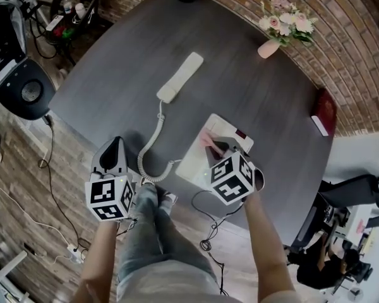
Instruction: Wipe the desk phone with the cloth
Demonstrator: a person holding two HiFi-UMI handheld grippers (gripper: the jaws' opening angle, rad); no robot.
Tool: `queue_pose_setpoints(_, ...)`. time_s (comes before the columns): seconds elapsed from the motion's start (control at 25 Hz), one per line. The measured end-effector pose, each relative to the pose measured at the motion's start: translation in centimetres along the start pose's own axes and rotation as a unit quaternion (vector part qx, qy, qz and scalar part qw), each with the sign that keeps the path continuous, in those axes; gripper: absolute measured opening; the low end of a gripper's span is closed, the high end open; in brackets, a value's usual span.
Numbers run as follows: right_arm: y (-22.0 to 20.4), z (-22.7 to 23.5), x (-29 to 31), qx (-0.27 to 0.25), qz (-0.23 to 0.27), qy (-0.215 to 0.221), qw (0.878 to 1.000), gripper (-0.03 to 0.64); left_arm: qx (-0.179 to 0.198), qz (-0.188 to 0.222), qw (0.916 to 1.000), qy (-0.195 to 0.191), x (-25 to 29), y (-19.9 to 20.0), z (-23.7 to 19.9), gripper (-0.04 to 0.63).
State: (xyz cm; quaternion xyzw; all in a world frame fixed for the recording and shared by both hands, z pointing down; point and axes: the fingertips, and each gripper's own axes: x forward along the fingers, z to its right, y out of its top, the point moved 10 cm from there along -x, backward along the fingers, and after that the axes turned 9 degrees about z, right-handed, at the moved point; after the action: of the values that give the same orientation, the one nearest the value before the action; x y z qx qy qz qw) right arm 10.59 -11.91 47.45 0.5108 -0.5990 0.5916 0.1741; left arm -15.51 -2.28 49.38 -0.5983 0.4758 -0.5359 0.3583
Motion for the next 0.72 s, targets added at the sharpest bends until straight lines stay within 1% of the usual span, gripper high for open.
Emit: queue_pose_setpoints(0.72, -0.6, -3.4, -0.3, 0.031, -0.001, 0.039, 0.999, 0.020, 0.004, -0.004, 1.0000, -0.005, -0.1, -0.2, 0.4, -0.005)
